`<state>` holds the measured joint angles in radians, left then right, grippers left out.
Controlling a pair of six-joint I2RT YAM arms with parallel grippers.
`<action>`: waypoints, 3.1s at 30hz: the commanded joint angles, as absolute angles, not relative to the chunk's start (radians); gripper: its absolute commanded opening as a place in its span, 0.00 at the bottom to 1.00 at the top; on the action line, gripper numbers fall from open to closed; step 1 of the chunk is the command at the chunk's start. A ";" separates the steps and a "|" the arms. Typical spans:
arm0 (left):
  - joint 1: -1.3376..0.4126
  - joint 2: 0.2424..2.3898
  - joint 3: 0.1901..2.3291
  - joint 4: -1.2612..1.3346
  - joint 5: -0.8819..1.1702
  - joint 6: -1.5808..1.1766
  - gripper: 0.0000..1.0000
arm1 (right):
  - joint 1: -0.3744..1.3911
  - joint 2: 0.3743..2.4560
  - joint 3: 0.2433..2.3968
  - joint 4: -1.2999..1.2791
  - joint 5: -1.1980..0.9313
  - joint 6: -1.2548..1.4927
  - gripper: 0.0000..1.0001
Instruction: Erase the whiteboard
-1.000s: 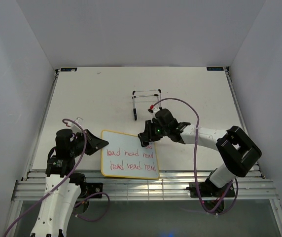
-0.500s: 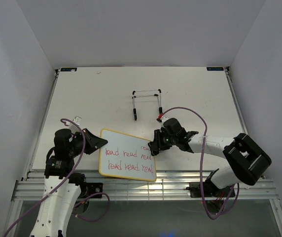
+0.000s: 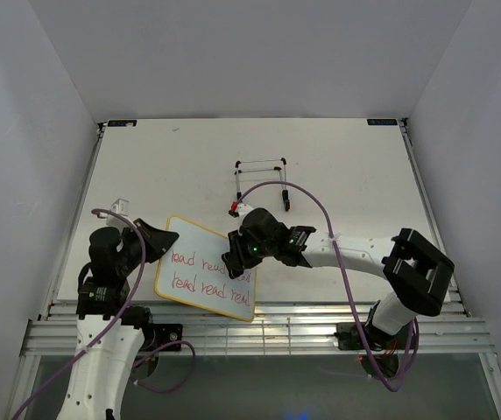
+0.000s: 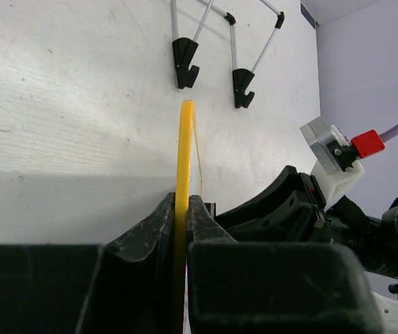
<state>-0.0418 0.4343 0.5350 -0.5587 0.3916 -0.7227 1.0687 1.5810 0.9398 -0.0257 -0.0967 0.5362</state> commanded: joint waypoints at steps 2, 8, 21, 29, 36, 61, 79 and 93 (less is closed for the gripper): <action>-0.064 0.446 0.531 -0.603 0.459 -0.770 0.00 | 1.138 1.608 1.012 0.086 -0.220 0.565 0.08; -0.064 0.448 0.535 -0.627 0.416 -0.788 0.00 | 1.049 1.536 0.888 0.002 -0.085 0.551 0.08; -0.063 0.338 0.430 -0.510 0.429 -0.911 0.00 | 0.943 1.430 0.776 -0.136 0.061 0.563 0.08; -0.064 0.304 0.296 -0.387 0.423 -0.974 0.00 | 0.992 1.466 0.805 0.003 -0.153 0.584 0.08; -0.064 0.293 0.245 -0.308 0.407 -0.986 0.00 | 1.126 1.546 0.978 0.083 -0.146 0.640 0.08; -0.066 0.275 0.210 -0.141 0.434 -0.956 0.00 | 1.109 1.707 1.112 -0.250 0.138 0.623 0.08; -0.066 0.272 0.215 -0.149 0.425 -0.950 0.00 | 1.293 1.815 1.463 -0.253 -0.078 0.482 0.08; -0.064 0.258 0.216 -0.169 0.417 -0.965 0.00 | 1.309 1.907 1.595 -0.418 0.134 0.477 0.08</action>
